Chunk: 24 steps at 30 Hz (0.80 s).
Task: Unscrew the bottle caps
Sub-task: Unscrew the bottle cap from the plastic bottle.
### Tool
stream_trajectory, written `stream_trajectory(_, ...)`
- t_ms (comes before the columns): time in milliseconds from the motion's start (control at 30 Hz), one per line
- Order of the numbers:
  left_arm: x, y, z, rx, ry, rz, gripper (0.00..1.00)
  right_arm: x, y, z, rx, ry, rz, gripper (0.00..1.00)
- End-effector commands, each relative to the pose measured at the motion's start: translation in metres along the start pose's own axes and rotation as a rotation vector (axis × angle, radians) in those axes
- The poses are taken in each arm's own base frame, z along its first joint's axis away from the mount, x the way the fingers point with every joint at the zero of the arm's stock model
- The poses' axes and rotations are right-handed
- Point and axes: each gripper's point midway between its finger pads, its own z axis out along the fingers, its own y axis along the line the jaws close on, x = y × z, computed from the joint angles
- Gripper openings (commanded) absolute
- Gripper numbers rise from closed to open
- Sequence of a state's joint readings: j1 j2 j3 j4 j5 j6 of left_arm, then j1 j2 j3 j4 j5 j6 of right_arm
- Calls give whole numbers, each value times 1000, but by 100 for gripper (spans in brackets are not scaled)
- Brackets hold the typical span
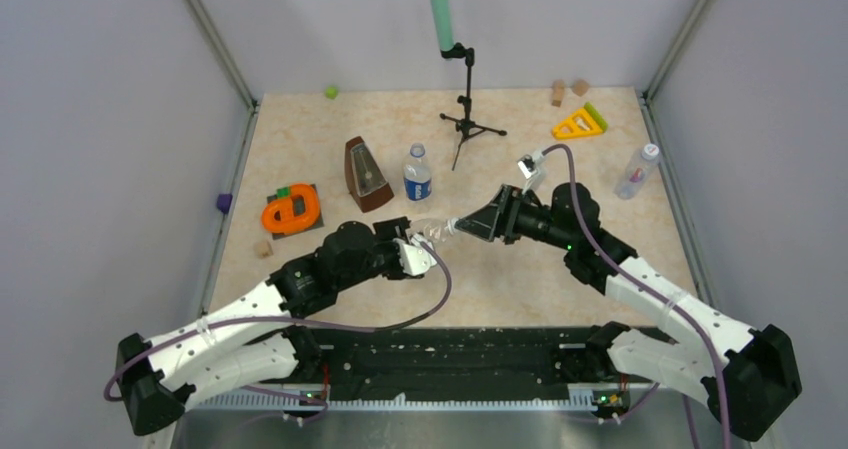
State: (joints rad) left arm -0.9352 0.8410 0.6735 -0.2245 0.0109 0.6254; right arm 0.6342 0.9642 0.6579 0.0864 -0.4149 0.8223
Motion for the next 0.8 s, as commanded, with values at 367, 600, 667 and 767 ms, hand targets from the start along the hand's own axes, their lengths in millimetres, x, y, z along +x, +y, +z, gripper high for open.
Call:
stream_trajectory(367,-18,22,-4,-103,-61,55,0,-5,25,18,-146,28,135,56)
stream_trajectory(600,-12,19,-5,-96,-36,53,0,-8,37,13,-213,7,112,46)
stream_trajectory(667,-11,18,-5,-93,-33,53,0,-11,36,11,-201,-21,114,54)
stream_trajectory(767,-13,18,-6,-94,-41,53,0,-16,32,10,-173,-51,122,56)
